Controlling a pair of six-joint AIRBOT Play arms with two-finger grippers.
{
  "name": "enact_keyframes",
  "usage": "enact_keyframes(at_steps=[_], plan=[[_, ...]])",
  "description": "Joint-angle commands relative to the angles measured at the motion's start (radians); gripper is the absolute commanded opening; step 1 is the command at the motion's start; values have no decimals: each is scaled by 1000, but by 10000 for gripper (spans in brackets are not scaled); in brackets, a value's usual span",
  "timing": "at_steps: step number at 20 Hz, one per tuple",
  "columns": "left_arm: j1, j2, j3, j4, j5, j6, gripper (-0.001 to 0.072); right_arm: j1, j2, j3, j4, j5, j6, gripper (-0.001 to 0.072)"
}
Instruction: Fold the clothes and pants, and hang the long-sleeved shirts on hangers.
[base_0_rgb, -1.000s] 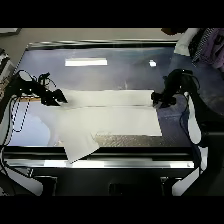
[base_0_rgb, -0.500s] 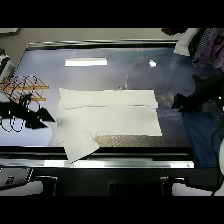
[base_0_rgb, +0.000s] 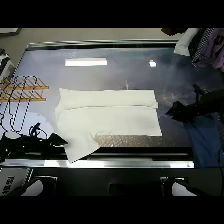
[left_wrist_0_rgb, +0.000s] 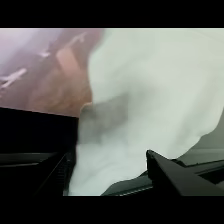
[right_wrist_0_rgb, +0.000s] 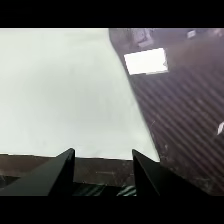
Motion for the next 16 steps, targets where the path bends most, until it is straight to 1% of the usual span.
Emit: enact_keyframes(at_steps=[1, 5, 6, 7, 8, 9, 10, 11, 12, 13, 14, 15, 16], plan=[[1, 13, -63, -93, 102, 72, 538, -1, 31, -10, 51, -13, -11, 417], [1, 8, -63, -100, 151, 79, 536, -1, 72, -10, 54, 4, -10, 417], [1, 5, -63, -99, 161, 80, 506, -1, 81, -10, 55, 8, -10, 417], [1, 5, -63, -108, 163, 95, 393, -1, 87, -10, 56, 12, -8, 417], [1, 5, -63, -126, 160, 114, 258, -1, 92, -10, 58, 11, -3, 415], [1, 5, -63, -149, 151, 138, 118, -1, 93, -10, 61, 7, -3, 396], [1, 5, -63, -162, 142, 151, 38, -1, 92, -10, 70, 1, 2, 341], [1, 5, -63, -166, 134, 162, 19, -1, 92, -10, 84, -3, 5, 314], [1, 5, -63, -166, 126, 171, 19, -1, 92, -10, 92, -7, 4, 315], [1, 6, -63, -166, 121, 177, 19, -1, 92, -10, 100, -13, -8, 331], [1, 7, -63, -166, 117, 177, 18, -5, 92, -7, 101, -30, -33, 415], [1, 10, -63, -166, 116, 177, 18, -16, 92, 0, 91, -43, -54, 432], [1, 9, -61, -166, 115, 176, 19, -45, 92, 0, 96, -41, -55, 432]])
